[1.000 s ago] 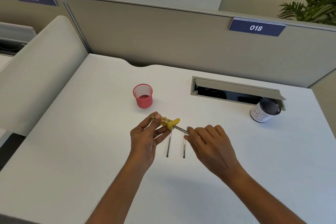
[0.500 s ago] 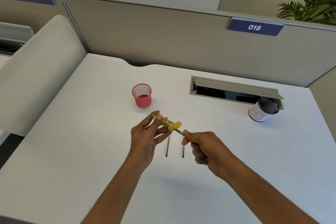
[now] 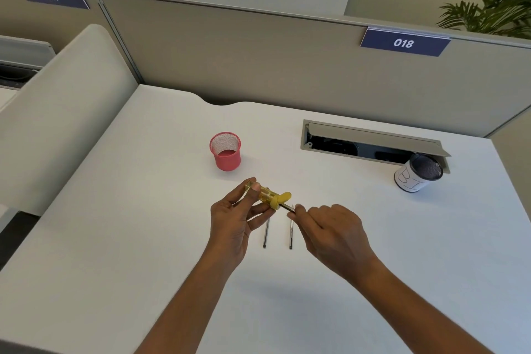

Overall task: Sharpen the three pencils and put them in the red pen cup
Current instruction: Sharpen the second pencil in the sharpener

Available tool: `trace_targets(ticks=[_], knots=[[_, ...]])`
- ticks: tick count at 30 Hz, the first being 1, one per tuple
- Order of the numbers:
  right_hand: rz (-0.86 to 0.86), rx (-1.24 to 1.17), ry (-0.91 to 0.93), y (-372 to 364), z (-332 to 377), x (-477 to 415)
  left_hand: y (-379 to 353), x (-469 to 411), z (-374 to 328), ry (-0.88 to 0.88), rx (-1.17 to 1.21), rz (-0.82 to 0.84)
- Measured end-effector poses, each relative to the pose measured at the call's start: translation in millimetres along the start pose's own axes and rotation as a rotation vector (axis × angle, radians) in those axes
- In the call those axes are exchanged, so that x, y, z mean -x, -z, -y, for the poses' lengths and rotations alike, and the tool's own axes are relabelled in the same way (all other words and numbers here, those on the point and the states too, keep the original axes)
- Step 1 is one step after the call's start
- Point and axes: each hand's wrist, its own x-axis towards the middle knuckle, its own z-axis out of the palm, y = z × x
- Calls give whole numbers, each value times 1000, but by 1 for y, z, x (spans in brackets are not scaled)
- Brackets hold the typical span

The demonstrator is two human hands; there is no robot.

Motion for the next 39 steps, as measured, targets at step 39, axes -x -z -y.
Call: trace_targets(ticks=[39], knots=[[603, -1404, -1382, 22, 13, -32, 7, 2, 0, 0, 8, 32]])
